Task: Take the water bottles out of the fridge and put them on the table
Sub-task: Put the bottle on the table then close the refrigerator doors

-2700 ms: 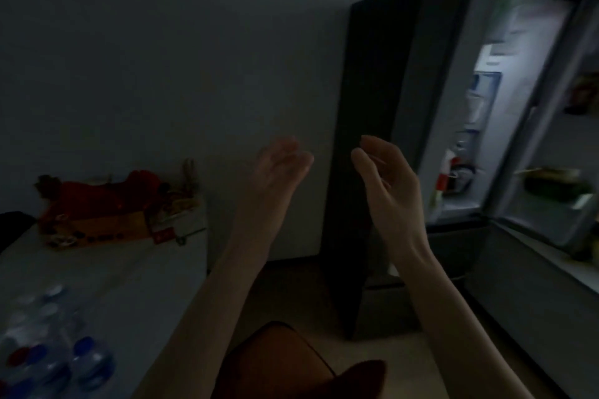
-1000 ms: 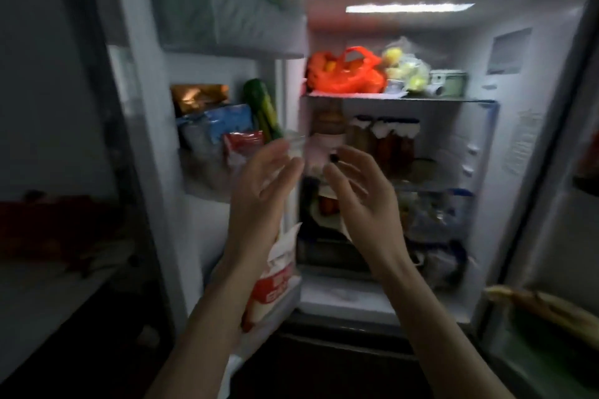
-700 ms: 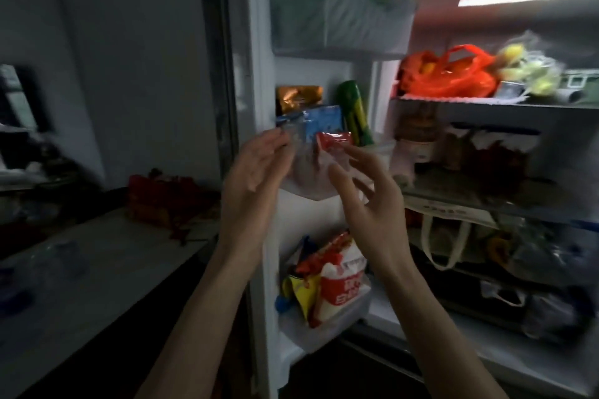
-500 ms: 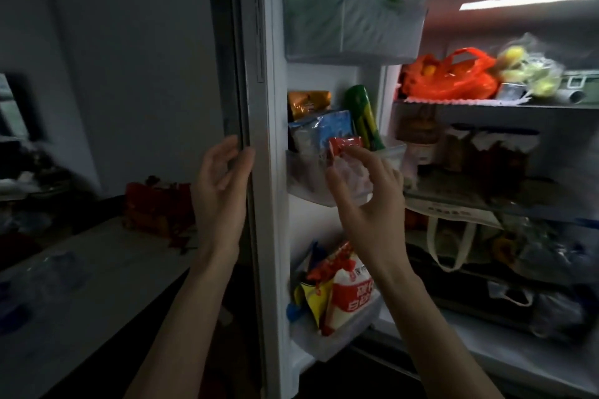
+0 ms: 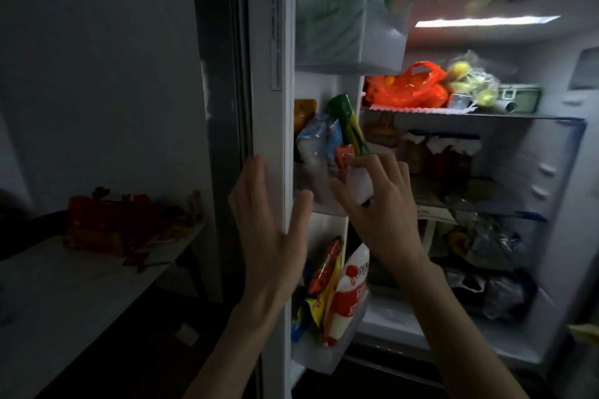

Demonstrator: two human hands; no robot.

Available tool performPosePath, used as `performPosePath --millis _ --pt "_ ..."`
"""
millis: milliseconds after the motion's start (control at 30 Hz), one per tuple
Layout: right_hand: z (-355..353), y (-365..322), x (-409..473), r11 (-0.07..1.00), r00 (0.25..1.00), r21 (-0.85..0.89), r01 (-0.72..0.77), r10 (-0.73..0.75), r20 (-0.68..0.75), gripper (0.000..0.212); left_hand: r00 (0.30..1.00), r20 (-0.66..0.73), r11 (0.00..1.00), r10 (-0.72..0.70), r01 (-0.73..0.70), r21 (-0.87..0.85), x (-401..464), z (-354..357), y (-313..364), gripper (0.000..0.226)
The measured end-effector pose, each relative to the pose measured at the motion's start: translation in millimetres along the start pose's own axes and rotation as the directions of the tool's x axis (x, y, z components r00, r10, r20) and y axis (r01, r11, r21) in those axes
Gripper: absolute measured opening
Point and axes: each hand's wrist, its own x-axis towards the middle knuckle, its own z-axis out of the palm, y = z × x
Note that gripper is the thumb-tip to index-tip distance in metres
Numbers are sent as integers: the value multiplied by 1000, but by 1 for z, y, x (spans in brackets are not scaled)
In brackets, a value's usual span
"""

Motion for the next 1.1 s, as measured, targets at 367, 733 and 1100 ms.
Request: performPosePath --millis 367,733,1100 --pt "-81 73 -16 852 931 379 -362 348 108 56 922 163 865 350 -385 322 -4 61 7 84" --pt "-112 147 -23 750 851 411 -519 500 162 85 808 420 768 413 -557 316 -17 205 13 83" --pt "-100 223 9 973 959 -6 -233 230 164 58 839 462 590 288 -535 604 3 334 11 74"
